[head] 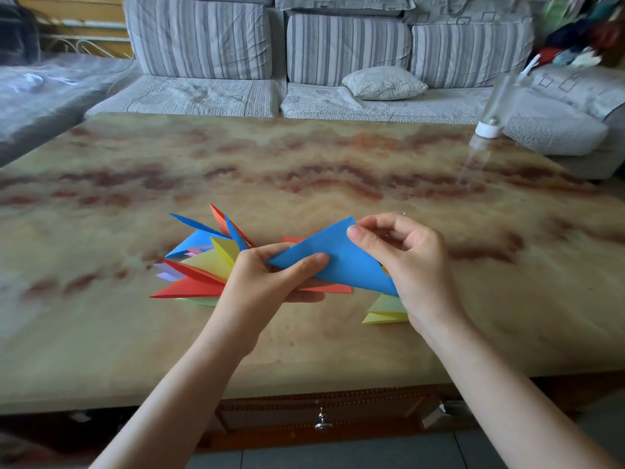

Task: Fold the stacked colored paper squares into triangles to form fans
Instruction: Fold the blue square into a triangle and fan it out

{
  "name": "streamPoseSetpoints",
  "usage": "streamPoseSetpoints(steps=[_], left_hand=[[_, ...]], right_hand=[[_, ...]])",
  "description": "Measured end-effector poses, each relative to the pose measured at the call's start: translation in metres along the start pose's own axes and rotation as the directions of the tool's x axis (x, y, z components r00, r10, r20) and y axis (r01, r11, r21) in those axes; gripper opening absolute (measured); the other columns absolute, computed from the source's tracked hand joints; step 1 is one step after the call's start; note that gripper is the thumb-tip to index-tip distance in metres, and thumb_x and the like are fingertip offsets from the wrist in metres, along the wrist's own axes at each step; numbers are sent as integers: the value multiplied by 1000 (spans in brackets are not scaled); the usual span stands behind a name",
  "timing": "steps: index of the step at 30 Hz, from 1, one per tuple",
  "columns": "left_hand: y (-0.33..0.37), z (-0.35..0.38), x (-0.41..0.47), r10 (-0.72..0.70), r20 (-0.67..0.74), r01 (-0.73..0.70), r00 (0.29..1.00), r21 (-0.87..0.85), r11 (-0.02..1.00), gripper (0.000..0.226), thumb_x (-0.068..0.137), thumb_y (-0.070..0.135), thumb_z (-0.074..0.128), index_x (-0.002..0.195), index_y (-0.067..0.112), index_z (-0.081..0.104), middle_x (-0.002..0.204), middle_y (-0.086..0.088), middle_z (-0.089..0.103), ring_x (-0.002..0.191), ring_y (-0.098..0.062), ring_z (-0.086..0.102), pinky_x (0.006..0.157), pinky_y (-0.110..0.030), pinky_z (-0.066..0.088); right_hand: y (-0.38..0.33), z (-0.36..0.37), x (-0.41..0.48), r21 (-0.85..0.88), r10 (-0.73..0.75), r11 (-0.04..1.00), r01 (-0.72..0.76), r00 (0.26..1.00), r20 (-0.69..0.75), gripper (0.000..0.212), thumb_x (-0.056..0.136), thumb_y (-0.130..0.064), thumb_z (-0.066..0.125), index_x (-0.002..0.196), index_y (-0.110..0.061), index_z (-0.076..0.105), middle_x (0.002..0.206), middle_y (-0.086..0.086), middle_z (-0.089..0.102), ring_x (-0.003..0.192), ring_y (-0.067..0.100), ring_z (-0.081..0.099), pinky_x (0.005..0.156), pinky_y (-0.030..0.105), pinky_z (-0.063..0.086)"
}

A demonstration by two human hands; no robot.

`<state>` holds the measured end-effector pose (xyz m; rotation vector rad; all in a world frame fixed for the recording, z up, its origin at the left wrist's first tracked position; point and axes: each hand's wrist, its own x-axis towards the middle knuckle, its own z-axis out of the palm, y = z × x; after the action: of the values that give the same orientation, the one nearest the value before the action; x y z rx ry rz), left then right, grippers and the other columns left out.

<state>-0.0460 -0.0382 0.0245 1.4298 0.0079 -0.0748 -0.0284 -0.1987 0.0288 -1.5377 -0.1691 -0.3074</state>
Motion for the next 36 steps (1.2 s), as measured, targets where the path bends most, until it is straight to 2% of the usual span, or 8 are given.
streamPoseSetpoints(steps=[7,12,19,30,36], left_hand=[[4,1,-3,-17,61,13,998,62,998,9,77,4,71,86,5,68,65,5,71,61,-8,70,61,-22,58],[4,-1,-2,-16,61,5,998,168,986,18,67,4,79,82,10,70,70,-2,74,68,-14,72,59,-19,56],[2,-3,-2,13,35,-21,999,241,970,20,66,6,81,83,8,70,71,-7,74,69,-16,73,60,-20,56],[2,-3,-2,13,69,-33,998,298,954,17,71,7,79,86,7,70,70,-7,74,67,-15,73,61,-21,57],[2,-2,-2,-12,66,-5,998,266,964,15,73,5,77,86,5,69,69,-8,74,66,-14,72,63,-20,57]], right_hand=[[0,-1,-1,-57,22,998,-22,1000,8,9,78,-12,74,74,-17,69,63,-14,67,64,-3,60,62,8,43],[1,-1,-1,-94,23,995,-21,1000,17,10,79,-13,74,73,-18,68,62,-15,66,63,-3,59,62,8,42],[1,1,-1,-96,23,995,-21,1000,20,10,79,-14,74,73,-18,68,63,-15,65,63,-3,58,62,8,41],[0,1,-2,-99,42,994,-38,999,30,7,79,-13,74,74,-15,69,70,-5,66,67,1,59,63,9,42],[0,2,-2,-109,47,993,-43,998,34,7,80,-14,73,75,-15,69,73,-4,66,68,1,58,64,8,42]])
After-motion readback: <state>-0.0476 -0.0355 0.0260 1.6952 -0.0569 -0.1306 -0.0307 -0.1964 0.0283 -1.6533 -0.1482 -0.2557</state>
